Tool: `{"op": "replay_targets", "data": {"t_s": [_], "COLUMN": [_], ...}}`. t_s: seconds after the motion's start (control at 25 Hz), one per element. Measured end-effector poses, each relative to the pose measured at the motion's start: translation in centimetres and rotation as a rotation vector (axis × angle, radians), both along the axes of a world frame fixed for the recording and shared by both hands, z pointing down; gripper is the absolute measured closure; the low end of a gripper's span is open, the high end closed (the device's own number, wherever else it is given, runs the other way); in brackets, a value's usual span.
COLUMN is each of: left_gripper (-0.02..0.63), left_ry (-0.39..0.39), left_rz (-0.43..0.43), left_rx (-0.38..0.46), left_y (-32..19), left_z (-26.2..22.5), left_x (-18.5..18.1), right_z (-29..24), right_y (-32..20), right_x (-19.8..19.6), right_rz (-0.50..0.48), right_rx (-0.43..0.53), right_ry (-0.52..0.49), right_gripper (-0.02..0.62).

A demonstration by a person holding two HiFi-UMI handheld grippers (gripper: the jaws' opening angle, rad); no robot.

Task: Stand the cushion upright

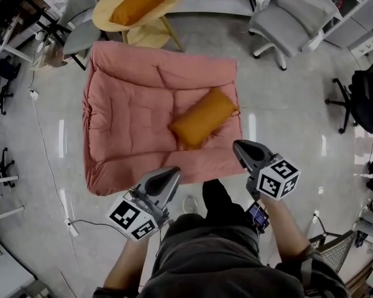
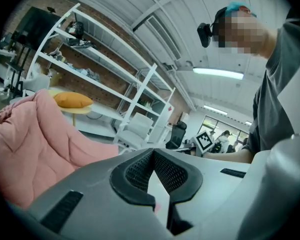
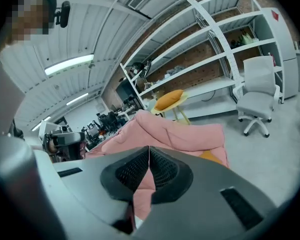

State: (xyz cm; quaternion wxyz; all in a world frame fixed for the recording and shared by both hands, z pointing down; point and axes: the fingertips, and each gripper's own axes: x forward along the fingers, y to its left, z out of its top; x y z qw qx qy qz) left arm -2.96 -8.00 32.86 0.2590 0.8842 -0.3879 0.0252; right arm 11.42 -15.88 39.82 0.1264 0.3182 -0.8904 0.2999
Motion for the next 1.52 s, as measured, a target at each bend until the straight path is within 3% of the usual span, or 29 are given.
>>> {"op": "replay_targets", "data": {"t_s": [0.24,0.4,0.68,0.72,0.8,1.08,1.2,1.44,1.52], "left_gripper": [0.595,0.595,0.595,0.595,0.595,0.594,0.594,0.594,0.594], "left_ry": [-0.010,-0.025,-0.021,-0.020,-0.014,-0.025,-0.029,-0.013,-0.010], "left_rz": [-0.036,-0.037,-0.050,-0.052,-0.060,-0.070,-0.071,-0.058,-0.053], "left_rx": [-0.097,-0.132,-0.264,-0.281,-0.313,-0.409,-0.436,-0.452,-0.449], "left_y": [-6.9,-11.2,-12.9,-13.1,-13.5,-13.3,-13.2,-12.7,-12.5], "left_z": [4.8,8.4,14.3,15.1,16.2,19.0,19.7,20.6,20.7], "left_x": [2.4,3.3,4.4,4.5,4.6,4.6,4.5,4.9,5.0], "right_z": [5.6,11.0,23.8,25.7,29.4,40.7,43.4,45.6,45.3], "right_y": [-7.8,-13.5,-19.0,-19.7,-20.7,-22.4,-22.6,-22.3,-21.8], "right_x": [2.3,3.0,4.2,4.4,4.7,6.4,6.9,6.5,6.2], "right_rz": [-0.019,-0.026,-0.044,-0.049,-0.060,-0.040,-0.034,-0.021,-0.047], "right_rx": [-0.075,-0.062,-0.137,-0.137,-0.142,-0.266,-0.292,-0.432,-0.435], "right_ry": [0.011,0.063,0.175,0.198,0.243,0.304,0.269,0.063,0.042], "right_gripper": [0.578,0.578,0.575,0.565,0.437,0.391,0.379,0.376,0.426]}}
